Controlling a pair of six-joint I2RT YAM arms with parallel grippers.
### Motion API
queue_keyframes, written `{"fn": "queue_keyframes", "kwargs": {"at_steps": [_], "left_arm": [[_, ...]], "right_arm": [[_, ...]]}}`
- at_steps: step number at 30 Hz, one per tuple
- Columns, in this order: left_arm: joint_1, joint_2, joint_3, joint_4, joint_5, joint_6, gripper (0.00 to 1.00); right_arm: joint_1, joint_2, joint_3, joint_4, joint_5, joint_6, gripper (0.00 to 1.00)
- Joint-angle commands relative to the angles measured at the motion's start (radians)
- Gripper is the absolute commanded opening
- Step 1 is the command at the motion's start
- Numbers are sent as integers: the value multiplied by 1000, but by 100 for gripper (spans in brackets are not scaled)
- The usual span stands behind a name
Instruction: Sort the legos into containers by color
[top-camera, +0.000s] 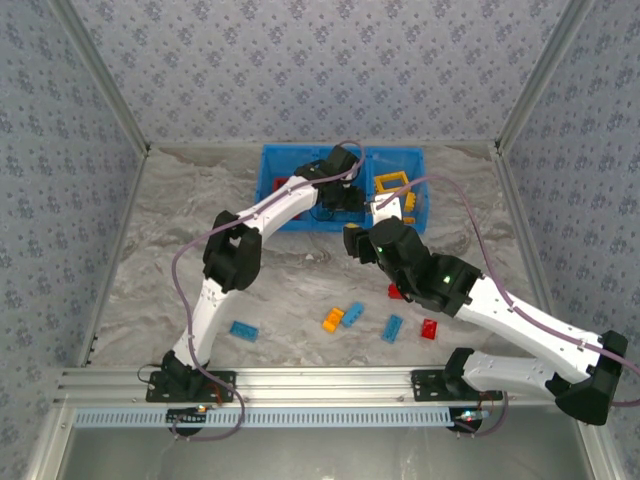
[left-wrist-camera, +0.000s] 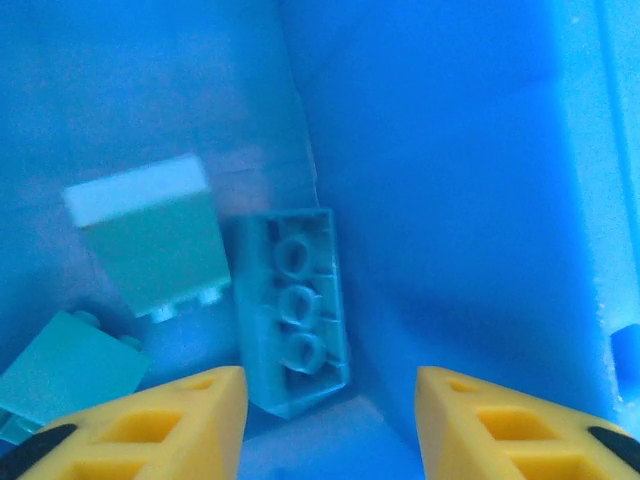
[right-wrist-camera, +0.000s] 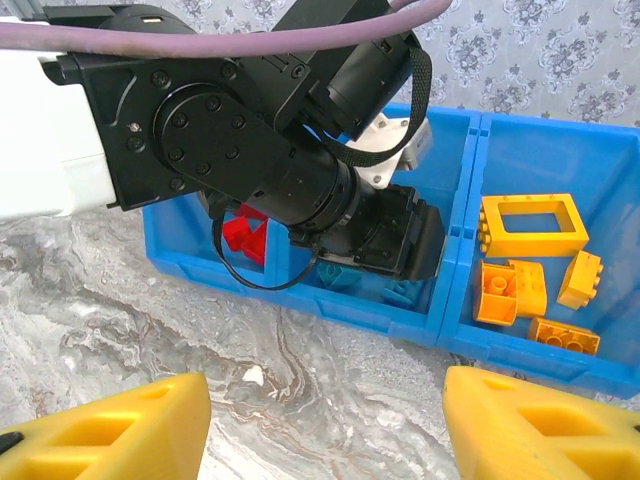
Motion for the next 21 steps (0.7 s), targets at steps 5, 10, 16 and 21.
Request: {"fn": "queue_keyframes", "kwargs": {"at_steps": [5,10,16,21], "left_arm": [[-8,-126,-30,14,-22,-3,48],[-18,-285,-169,78,-64,-18,47],[-31,-508,-418,157,-103,-36,47],[-48,-714,-630,187,-136,-47,48]], "right_arm": [[-6,-27,-6,-49,-5,34,65],[-6,-39,-14,-87,7,62,65],[-7,-69,-26,-131,10,89,65],[-9,-70,-23,-177,-10,118,65]]}}
